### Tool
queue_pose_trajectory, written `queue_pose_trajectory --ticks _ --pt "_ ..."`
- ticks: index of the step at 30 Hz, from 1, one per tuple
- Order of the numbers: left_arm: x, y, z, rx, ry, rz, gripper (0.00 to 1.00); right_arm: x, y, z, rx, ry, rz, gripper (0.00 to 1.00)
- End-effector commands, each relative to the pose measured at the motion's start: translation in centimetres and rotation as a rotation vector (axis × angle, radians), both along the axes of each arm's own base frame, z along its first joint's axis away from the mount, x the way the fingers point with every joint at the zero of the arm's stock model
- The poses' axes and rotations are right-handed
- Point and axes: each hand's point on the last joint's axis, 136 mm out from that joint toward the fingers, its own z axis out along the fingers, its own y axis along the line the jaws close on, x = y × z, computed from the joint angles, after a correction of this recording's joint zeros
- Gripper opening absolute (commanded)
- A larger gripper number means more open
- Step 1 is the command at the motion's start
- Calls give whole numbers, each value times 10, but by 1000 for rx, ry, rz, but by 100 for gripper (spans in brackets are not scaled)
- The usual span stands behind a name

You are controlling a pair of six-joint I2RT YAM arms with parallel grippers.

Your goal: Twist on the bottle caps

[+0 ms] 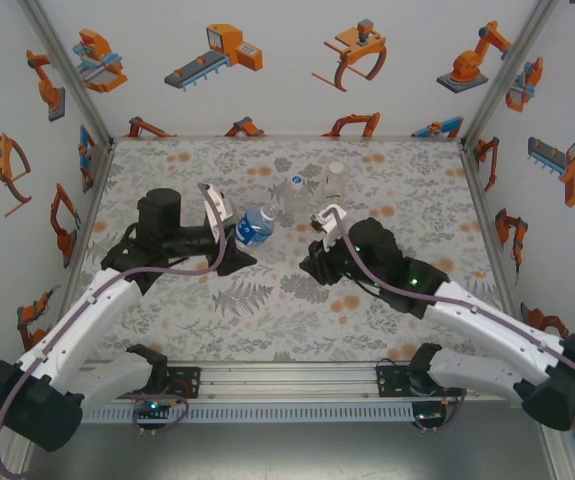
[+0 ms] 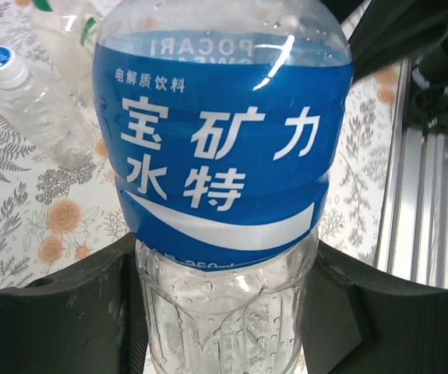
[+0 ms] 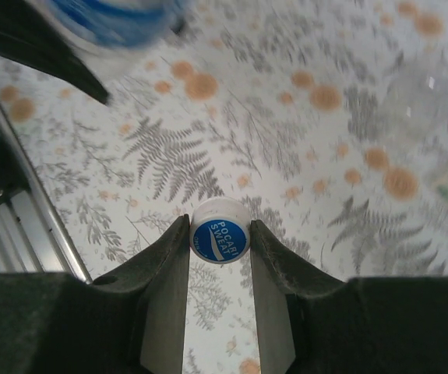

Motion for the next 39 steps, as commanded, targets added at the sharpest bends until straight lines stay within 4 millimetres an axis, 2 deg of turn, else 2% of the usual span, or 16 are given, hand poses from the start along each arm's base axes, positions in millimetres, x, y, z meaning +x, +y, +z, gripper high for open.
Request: queue_pose_trajectory --ticks 1,7,14,32,39 --pt "-20 0 -5 55 -119 -104 0 -37 5 37 31 -211 227 3" --pt "-38 1 -16 103 -196 -198 0 -70 2 63 32 -342 410 0" --pt "-56 -1 -26 155 -229 -290 0 -80 8 80 71 -434 492 0" --pt "-71 -1 -29 154 -266 -361 0 -81 24 79 71 -435 566 0" --pt "-73 -2 -26 142 -261 -370 0 -87 26 74 42 -432 626 0"
